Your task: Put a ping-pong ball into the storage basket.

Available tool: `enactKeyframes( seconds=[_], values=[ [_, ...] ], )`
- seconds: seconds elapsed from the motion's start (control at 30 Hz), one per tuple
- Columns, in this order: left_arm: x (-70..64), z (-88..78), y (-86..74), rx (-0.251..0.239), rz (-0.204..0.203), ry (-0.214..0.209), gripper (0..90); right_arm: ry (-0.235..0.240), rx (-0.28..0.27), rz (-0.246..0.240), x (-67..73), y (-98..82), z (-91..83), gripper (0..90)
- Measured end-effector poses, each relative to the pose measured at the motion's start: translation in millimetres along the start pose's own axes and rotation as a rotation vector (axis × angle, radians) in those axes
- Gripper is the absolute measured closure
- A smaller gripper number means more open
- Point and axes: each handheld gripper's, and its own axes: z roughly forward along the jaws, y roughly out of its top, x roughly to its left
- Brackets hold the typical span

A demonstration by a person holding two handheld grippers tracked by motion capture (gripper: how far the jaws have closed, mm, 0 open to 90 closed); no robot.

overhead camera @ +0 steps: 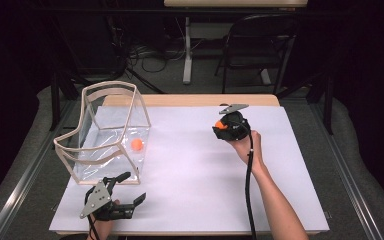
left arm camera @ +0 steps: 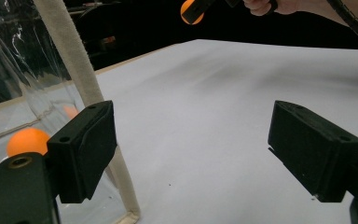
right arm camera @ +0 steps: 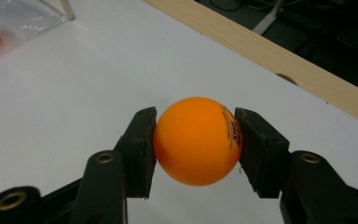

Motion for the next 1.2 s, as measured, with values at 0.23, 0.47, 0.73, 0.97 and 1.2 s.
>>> enactKeyframes(
  seconds=[0.23,0.47,0.73,0.97,1.2],
  values=[
    [0.0,-0.1,0.0,0.0,0.0,0.001,15.8,-0.003,-0.01,-0.012,0.8,5.9,-8.5,50.3],
    [-0.2,-1.0,0.4,0.002,0.002,0.003,15.8,-0.006,-0.025,-0.013,-0.6,10.2,-16.7,50.3],
    [-0.3,-0.8,0.3,0.001,0.0,0.004,15.8,-0.014,-0.039,-0.021,-1.4,17.1,-26.2,50.3],
    [-0.4,-0.8,0.4,0.002,0.002,0.004,15.8,-0.023,-0.051,-0.033,-0.9,22.1,-33.7,50.3],
    [-0.2,-1.2,0.5,0.004,0.003,0.004,15.8,-0.027,-0.053,-0.037,-1.8,24.3,-38.7,50.4]
  ],
)
